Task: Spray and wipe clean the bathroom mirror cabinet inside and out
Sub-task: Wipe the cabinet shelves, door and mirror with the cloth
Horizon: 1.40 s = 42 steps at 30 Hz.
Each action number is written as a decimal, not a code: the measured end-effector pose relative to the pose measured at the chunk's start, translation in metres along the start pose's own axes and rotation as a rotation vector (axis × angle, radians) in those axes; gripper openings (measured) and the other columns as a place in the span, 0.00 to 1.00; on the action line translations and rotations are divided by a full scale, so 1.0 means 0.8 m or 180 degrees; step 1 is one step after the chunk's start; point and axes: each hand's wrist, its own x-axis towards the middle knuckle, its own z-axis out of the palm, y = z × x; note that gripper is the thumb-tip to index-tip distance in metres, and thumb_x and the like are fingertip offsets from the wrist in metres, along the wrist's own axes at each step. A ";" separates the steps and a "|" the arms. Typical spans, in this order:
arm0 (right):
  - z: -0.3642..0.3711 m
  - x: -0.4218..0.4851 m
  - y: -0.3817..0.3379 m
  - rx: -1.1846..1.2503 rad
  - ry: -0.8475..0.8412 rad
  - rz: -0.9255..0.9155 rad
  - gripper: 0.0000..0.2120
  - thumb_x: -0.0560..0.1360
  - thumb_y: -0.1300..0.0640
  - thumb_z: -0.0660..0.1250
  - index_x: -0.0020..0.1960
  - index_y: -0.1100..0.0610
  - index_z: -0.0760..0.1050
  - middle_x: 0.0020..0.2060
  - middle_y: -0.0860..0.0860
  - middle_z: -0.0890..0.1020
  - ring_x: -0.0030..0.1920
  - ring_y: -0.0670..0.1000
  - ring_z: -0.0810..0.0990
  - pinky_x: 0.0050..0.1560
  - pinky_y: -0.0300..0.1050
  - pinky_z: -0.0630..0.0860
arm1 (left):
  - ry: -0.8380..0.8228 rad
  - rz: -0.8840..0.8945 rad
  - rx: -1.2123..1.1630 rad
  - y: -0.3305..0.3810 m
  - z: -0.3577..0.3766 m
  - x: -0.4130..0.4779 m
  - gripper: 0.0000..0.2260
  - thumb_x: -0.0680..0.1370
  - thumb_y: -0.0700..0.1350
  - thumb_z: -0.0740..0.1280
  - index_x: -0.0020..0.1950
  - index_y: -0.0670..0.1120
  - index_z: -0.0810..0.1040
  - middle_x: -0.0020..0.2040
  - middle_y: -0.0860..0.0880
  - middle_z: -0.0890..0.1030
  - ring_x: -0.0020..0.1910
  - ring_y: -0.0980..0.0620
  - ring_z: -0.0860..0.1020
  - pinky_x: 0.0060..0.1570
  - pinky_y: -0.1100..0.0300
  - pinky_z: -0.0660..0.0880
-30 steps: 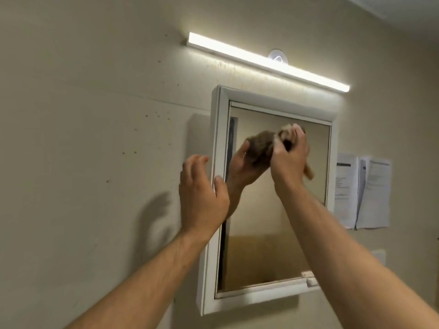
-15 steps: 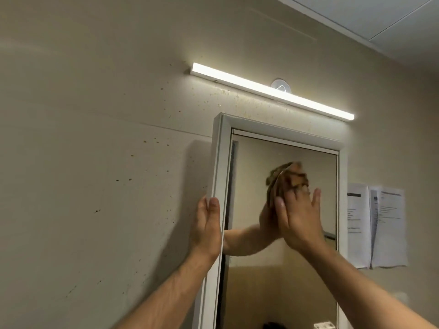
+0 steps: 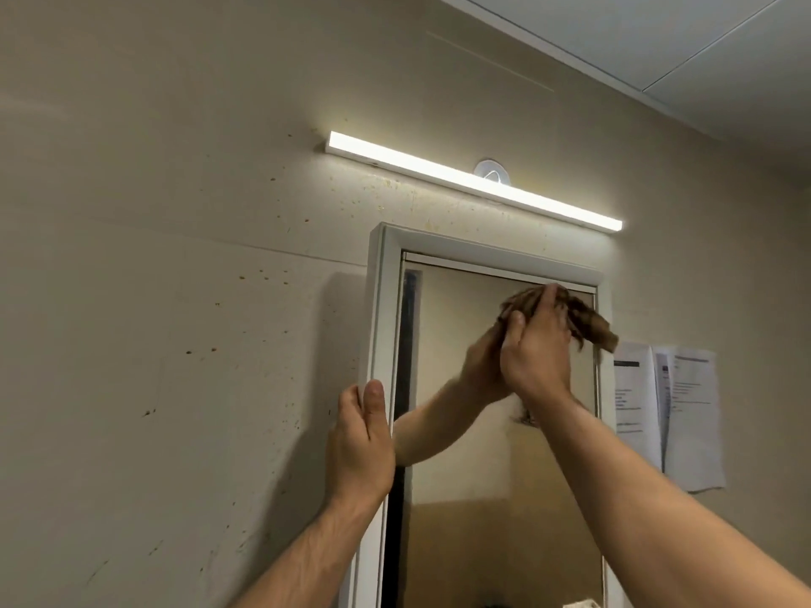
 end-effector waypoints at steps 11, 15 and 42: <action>0.018 -0.012 -0.041 -0.0315 -0.0278 -0.2079 0.21 0.83 0.43 0.55 0.75 0.42 0.67 0.69 0.49 0.76 0.74 0.56 0.68 0.78 0.59 0.59 | 0.0015 -0.0032 0.0099 0.001 -0.003 -0.001 0.19 0.77 0.68 0.49 0.54 0.57 0.69 0.39 0.60 0.74 0.39 0.77 0.73 0.29 0.72 0.69; 0.002 0.036 0.003 -0.0692 0.0372 0.0347 0.26 0.84 0.44 0.52 0.79 0.52 0.60 0.74 0.59 0.72 0.77 0.63 0.65 0.78 0.67 0.54 | 0.0034 -0.0065 0.0099 -0.001 -0.002 -0.002 0.21 0.76 0.68 0.48 0.56 0.56 0.69 0.40 0.60 0.75 0.40 0.77 0.73 0.29 0.77 0.69; 0.018 -0.165 0.066 -0.0688 -0.1263 -0.2718 0.28 0.85 0.41 0.51 0.84 0.41 0.51 0.80 0.52 0.61 0.82 0.54 0.54 0.81 0.63 0.51 | 0.0089 -0.0035 0.0171 -0.011 -0.002 0.001 0.23 0.79 0.68 0.49 0.53 0.52 0.70 0.41 0.54 0.77 0.39 0.59 0.75 0.34 0.61 0.67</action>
